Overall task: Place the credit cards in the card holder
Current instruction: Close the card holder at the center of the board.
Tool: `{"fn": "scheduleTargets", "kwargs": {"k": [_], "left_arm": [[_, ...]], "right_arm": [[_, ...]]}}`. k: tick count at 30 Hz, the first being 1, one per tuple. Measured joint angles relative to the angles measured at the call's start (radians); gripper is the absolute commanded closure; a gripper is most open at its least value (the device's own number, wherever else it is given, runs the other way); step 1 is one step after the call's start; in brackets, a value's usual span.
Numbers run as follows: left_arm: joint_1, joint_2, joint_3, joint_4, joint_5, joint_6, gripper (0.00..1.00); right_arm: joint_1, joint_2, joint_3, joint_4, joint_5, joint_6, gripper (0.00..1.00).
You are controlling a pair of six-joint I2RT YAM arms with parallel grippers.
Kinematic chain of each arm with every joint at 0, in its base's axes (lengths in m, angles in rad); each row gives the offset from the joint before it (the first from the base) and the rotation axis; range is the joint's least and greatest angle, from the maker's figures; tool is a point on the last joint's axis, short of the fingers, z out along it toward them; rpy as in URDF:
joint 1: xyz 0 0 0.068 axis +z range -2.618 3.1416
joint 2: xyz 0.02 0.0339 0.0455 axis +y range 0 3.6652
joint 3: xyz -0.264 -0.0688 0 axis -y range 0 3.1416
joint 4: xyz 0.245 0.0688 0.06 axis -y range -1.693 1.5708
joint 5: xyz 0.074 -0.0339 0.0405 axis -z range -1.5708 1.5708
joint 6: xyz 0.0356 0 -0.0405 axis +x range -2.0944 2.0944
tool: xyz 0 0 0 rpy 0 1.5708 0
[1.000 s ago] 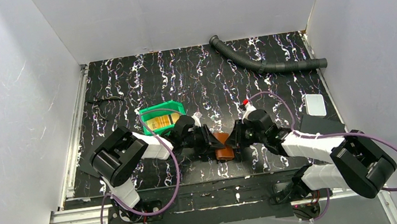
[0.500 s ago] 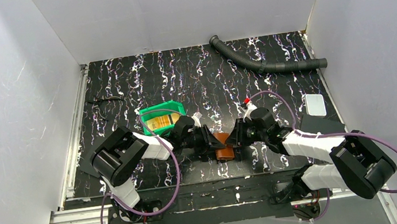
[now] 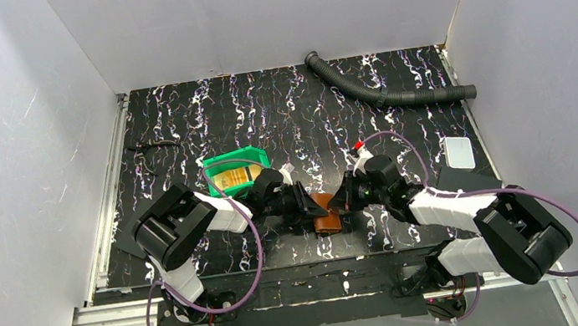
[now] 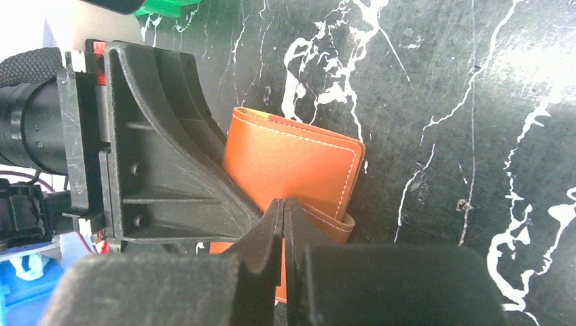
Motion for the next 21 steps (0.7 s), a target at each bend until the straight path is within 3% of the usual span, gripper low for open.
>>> {"fn": "scheduleTargets", "kwargs": {"k": [13, 21], "left_arm": [[0.004, 0.006, 0.0, 0.002, 0.004, -0.011, 1.0], [0.004, 0.007, -0.001, 0.005, 0.005, -0.012, 1.0]], "right_arm": [[0.007, 0.031, -0.141, 0.297, 0.039, 0.136, 0.99], [0.009, 0.015, -0.179, 0.345, 0.051, 0.147, 0.99]]}}
